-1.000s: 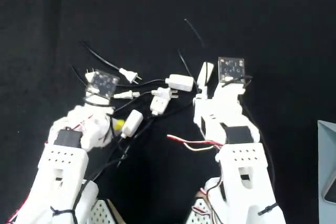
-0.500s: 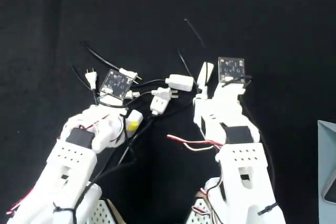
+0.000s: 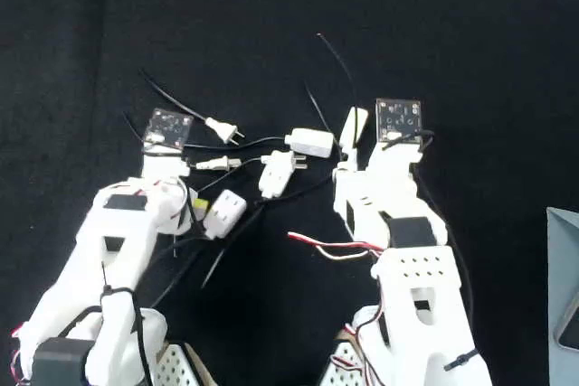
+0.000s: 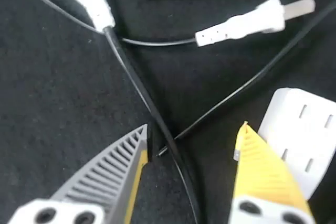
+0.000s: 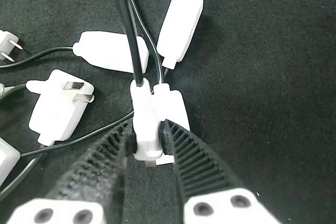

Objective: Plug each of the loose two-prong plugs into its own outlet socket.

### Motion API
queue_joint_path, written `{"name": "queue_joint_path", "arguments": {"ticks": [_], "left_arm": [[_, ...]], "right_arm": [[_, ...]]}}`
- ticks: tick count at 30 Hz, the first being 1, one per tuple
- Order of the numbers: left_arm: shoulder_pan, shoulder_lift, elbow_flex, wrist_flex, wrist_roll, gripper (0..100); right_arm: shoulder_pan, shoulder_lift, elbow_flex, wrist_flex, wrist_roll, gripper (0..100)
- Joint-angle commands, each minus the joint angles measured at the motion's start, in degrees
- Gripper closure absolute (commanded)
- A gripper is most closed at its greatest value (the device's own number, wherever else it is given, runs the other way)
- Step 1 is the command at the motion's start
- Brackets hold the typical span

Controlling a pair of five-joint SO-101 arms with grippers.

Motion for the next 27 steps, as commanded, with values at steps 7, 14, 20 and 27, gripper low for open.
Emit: {"name": "queue_joint_path", "arguments": {"ticks": [7,14,20,27], "left_arm": [[5.7,-13.0,-9.4,15.8,0.1,73],[13.6,-14.0,-4.4,13.5,0.1,73],[13.1,-3.4,-4.4,5.9,-0.3,74],[11.7,11.3,-11.1,5.8,-0.4,79]], "right_arm": [[0.4,-1.1,-0.4,-1.1,-0.4,98.7],[0.4,-1.1,-0.4,-1.1,-0.4,98.7],[0.4,-1.1,-0.4,-1.1,-0.4,98.7],[0.4,-1.1,-0.4,-1.1,-0.4,98.7]]}}
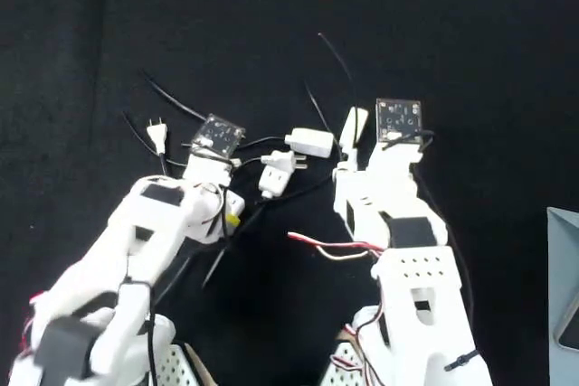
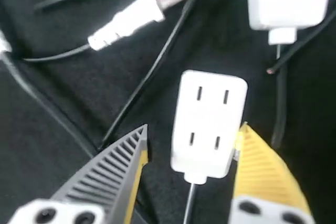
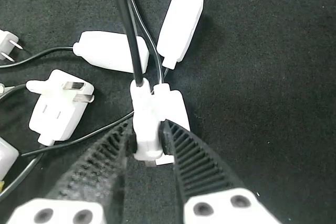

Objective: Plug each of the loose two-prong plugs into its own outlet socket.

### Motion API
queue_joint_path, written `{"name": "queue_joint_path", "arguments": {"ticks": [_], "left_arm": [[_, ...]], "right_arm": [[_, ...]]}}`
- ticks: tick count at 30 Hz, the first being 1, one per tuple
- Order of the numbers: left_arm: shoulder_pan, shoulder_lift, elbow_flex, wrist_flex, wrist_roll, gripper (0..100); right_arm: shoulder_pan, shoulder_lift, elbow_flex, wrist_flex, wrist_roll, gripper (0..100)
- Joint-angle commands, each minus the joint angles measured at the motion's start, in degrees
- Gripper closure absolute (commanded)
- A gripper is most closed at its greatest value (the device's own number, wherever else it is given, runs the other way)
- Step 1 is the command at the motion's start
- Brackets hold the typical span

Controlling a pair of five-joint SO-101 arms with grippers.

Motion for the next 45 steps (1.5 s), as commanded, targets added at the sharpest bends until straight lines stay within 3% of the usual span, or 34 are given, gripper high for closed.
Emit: {"name": "queue_joint_path", "arguments": {"ticks": [1,4,8,17,24,33,41,45], "left_arm": [[-0.8,5.1,-5.4,-0.9,-0.4,82],[-0.8,6.5,-6.4,-0.8,-1.4,90],[-0.7,6.2,-5.8,-0.8,-8.4,96],[-1.5,-4.8,-0.7,9.0,-20.7,96],[-6.7,-15.0,1.7,11.7,-16.1,72],[-10.2,-27.2,2.7,19.1,-15.6,71],[-29.0,-40.9,5.1,20.7,-6.8,71],[-34.3,-46.8,10.8,20.3,-3.4,71]], "right_arm": [[0.4,-1.1,-0.4,-1.1,-0.4,98.7],[0.4,-1.1,-0.4,-1.1,-0.4,98.7],[0.4,-1.1,-0.4,-1.0,-0.4,98.7],[0.4,-1.1,-0.4,-1.0,-0.4,98.7],[0.4,-1.1,-0.8,-0.7,-0.4,98.7],[-5.3,-1.2,-5.1,1.8,-0.4,98.7],[-18.8,-0.9,-6.3,-0.2,-0.4,98.7],[-26.1,-0.7,-6.0,-4.0,1.9,98.7]]}}
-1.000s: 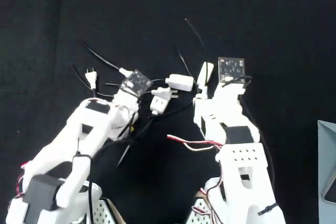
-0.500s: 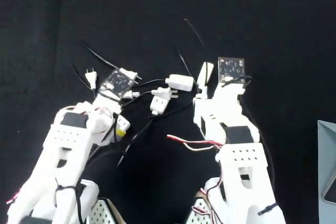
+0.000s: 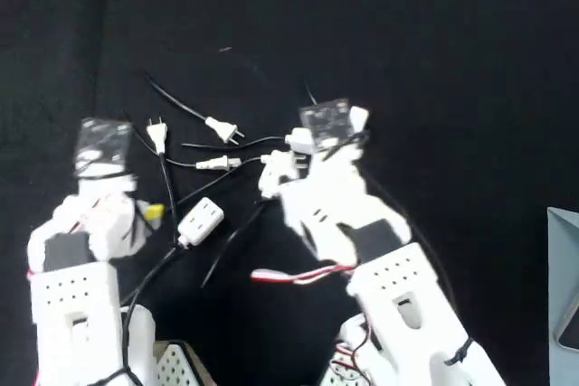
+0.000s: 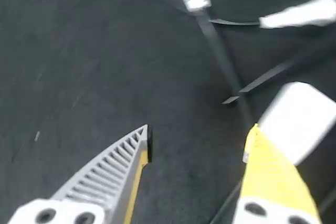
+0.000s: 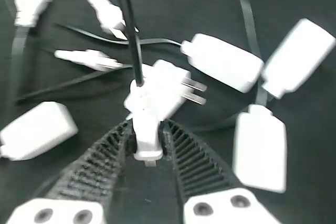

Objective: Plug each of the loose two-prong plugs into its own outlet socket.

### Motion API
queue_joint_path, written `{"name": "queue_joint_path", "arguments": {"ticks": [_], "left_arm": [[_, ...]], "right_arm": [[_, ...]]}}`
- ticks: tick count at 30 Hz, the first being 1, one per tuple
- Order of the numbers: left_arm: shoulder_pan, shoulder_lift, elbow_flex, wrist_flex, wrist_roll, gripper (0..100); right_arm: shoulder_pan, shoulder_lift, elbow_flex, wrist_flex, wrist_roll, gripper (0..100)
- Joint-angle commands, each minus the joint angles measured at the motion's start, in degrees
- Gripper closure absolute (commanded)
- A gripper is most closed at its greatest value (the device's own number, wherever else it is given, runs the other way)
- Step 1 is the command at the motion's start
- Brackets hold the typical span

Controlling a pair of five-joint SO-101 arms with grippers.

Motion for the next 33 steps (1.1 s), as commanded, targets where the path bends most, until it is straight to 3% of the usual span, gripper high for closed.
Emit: {"name": "queue_joint_path", "arguments": {"ticks": [1,9,18,25,33], "left_arm": [[-3.7,-5.1,3.3,-0.1,3.3,71],[-4.0,-12.0,9.8,-0.1,6.1,71],[-4.0,-15.8,14.9,-1.8,5.9,71],[-4.0,-16.1,15.2,-2.1,6.0,71],[-3.6,-16.3,13.8,-3.9,6.5,71]], "right_arm": [[-7.0,-0.7,-3.2,-3.0,3.3,98.7],[-16.9,0.3,-3.1,-5.2,7.3,98.7],[-17.1,17.7,0.5,-31.2,12.7,98.7],[-18.3,28.2,0.8,-42.8,3.4,98.8],[-18.3,25.6,4.8,-45.8,2.7,98.8]]}}
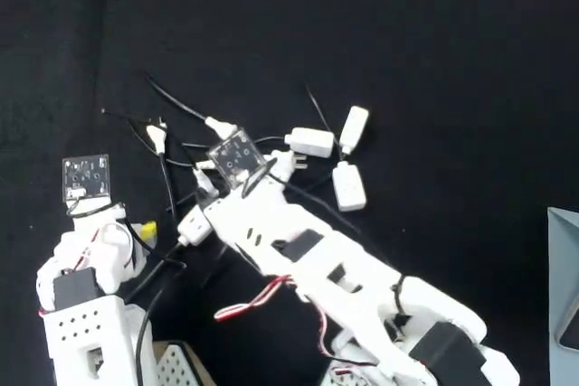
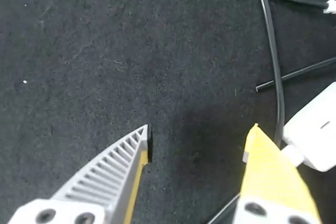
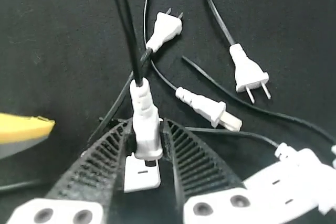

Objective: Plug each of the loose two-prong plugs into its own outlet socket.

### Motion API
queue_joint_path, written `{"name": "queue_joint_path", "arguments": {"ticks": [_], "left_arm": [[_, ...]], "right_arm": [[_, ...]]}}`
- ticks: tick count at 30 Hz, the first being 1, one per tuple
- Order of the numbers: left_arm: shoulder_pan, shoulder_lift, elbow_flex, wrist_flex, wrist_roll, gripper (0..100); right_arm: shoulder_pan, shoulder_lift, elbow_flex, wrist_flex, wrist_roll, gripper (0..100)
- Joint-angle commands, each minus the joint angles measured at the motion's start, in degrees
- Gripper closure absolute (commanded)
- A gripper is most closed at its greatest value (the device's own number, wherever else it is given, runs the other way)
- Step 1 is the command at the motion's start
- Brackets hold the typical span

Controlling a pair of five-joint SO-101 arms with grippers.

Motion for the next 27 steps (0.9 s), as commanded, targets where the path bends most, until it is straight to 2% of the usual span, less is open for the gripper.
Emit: {"name": "queue_joint_path", "arguments": {"ticks": [1,6,10,15,20,27], "left_arm": [[0.0,-0.9,-2.5,-4.3,2.5,71],[1.5,-1.8,-4.3,-12.9,10.4,71],[9.1,-1.5,-4.3,-15.8,11.0,71],[15.3,-1.4,-5.4,-18.1,11.1,71],[17.5,-1.8,-7.3,-17.5,11.1,71],[23.4,-1.8,-13.6,-7.6,11.2,71]], "right_arm": [[-0.6,-4.6,0.7,-1.3,-0.5,98.8],[-0.6,-14.2,5.4,-1.1,-0.5,98.8],[-1.8,-21.5,8.8,0.2,-0.2,98.8],[-6.4,-27.5,9.2,9.0,-0.5,98.8],[-6.6,-29.7,9.5,10.2,-0.4,98.8],[-6.5,-29.6,9.6,10.8,-0.3,98.8]]}}
